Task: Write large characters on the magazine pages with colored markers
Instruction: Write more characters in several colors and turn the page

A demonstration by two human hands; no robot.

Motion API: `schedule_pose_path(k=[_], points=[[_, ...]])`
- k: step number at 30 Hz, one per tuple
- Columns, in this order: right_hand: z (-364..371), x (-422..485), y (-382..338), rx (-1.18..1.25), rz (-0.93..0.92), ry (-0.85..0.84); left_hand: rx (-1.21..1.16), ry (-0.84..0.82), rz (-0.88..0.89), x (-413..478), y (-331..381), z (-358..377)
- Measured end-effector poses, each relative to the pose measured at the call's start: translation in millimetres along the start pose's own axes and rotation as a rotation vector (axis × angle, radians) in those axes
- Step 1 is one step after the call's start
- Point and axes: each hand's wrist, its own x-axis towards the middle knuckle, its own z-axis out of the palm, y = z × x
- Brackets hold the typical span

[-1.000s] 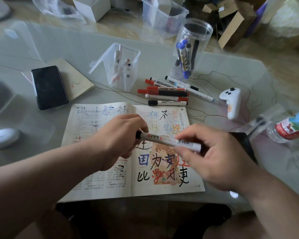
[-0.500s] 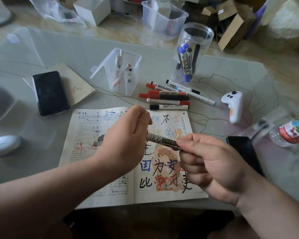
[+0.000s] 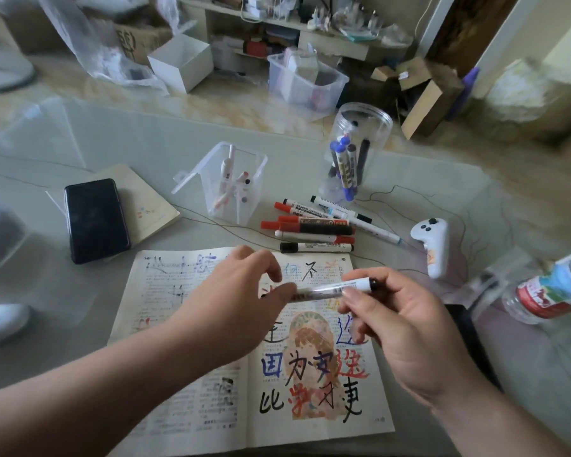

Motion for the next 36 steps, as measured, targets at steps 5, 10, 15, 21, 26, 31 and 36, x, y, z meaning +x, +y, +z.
schedule_pose_path(k=[5,10,15,21,26,31,36], points=[[6.3,-1.9,-8.8,-0.264,-0.138,0.071,0.053,0.149,0.177,10.4,6.7,-2.3],[-1.5,28.0,-42.6,-0.196,-0.254,0.267,0.040,0.208,0.212,11.3,7.9,-10.6],[-19.9,99.3,-105.4,-0.229,-0.412,0.478,0.091,0.117,0.233,11.1,5.8,-13.3],[-31.1,187.5,-143.9,-0.282,-0.348,0.576,0.174,0.009,0.224,9.0,11.0,-20.5],[-25.6,197.6,-132.0,-0.413,-0.227,0.536,0.160,-0.008,0.211,10.7,8.7,-27.3],[-17.8,157.2,-78.5,-0.773,-0.083,0.447,0.259,-0.088,0.176,14.6,4.7,-23.2],[-13.3,99.1,-10.6,-1.202,0.390,0.148,0.377,-0.237,0.105,13.3,-7.1,-15.4]])
